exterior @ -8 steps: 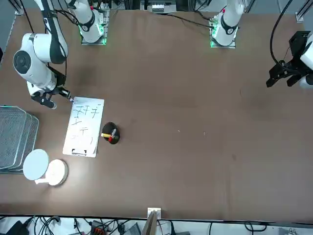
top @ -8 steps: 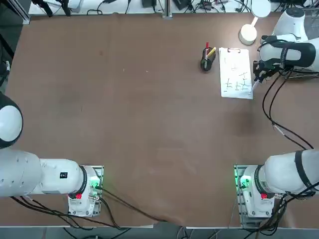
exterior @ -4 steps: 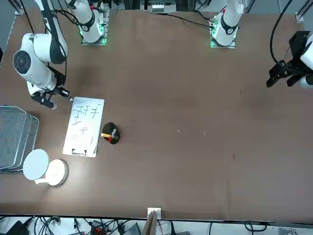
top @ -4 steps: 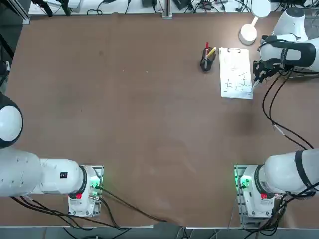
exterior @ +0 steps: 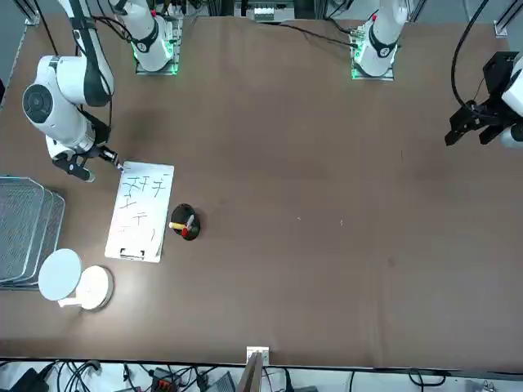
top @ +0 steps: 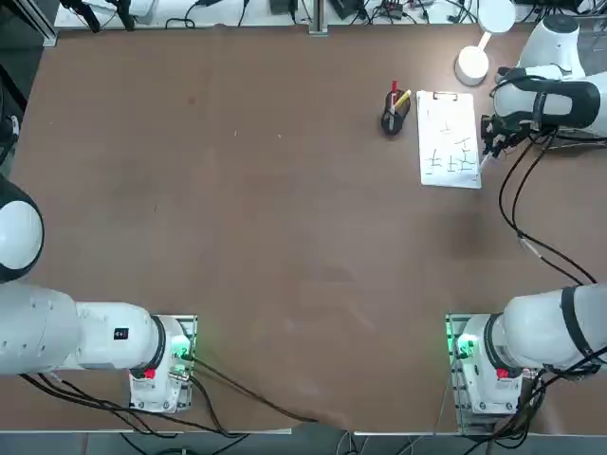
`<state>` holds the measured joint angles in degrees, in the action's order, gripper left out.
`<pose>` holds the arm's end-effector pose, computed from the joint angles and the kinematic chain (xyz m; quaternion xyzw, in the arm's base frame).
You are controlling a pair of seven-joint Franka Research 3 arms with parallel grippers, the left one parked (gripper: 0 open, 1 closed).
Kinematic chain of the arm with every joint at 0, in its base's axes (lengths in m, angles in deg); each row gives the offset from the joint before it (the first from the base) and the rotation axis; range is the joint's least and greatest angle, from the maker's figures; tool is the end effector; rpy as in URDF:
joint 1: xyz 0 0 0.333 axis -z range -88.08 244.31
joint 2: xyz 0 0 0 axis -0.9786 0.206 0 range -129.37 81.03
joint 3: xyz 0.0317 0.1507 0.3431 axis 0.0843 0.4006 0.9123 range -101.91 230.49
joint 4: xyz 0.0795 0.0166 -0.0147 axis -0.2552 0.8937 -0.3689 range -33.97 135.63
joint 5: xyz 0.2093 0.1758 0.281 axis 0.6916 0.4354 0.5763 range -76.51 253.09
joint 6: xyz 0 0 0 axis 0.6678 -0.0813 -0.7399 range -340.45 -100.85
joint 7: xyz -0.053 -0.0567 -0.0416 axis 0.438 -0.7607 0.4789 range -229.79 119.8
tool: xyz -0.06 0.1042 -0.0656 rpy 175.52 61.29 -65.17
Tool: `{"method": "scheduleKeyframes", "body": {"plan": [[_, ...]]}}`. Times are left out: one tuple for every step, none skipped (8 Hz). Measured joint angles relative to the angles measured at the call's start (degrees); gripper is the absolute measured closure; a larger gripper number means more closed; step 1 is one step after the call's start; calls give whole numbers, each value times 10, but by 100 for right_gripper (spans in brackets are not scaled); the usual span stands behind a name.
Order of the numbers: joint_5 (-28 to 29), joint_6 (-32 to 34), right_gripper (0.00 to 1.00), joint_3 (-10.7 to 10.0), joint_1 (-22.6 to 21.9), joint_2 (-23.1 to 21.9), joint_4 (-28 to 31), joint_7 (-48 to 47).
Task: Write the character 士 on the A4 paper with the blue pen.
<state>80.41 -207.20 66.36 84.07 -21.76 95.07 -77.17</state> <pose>0.4860 -0.0391 0.3289 0.9813 -0.1774 -0.0490 0.0565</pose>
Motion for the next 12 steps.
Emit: {"method": "scheduleKeyframes", "body": {"plan": [[0,1,80,0,0,0,0,-1],[0,1,80,1,0,0,0,-1],[0,2,80,4,0,0,0,-4],[0,2,80,9,0,0,0,-10],[0,3,80,15,0,0,0,-19],[0,3,80,19,0,0,0,-27],[0,3,80,21,0,0,0,-30],[0,3,80,24,0,0,0,-33],[0,3,80,29,0,0,0,-42],[0,3,80,34,0,0,0,-49],[2,3,80,37,0,0,0,-51],[4,3,80,37,0,0,0,-51]]}}
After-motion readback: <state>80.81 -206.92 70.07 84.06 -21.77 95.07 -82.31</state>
